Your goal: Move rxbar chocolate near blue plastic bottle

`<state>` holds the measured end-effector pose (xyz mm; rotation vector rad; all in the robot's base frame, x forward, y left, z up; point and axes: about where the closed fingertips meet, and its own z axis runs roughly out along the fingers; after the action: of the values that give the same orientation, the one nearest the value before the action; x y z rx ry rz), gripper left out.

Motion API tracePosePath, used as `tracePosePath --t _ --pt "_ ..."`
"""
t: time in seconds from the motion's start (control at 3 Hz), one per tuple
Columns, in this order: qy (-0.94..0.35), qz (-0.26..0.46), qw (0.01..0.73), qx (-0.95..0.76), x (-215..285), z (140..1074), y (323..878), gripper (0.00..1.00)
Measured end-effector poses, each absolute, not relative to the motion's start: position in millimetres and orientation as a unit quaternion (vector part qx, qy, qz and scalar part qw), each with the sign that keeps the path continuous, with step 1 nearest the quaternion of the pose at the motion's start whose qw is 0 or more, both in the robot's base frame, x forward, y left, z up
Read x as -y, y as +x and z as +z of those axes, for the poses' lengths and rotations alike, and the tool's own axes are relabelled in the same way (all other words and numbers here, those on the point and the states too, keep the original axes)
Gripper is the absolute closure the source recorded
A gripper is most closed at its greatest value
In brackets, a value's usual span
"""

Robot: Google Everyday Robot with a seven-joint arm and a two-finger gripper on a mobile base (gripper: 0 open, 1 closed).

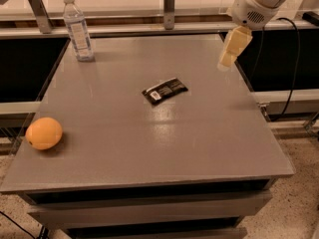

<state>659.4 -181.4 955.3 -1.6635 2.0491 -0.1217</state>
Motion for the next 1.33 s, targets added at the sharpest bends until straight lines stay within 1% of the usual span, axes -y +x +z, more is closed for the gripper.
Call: tracePosePath --t 0.67,1.33 --pt "-0.579 -0.027 0.269 -0.769 186 947 678 0.00" --pt "-0.562 -0.013 0.287 -0.776 176 938 697 0.00"
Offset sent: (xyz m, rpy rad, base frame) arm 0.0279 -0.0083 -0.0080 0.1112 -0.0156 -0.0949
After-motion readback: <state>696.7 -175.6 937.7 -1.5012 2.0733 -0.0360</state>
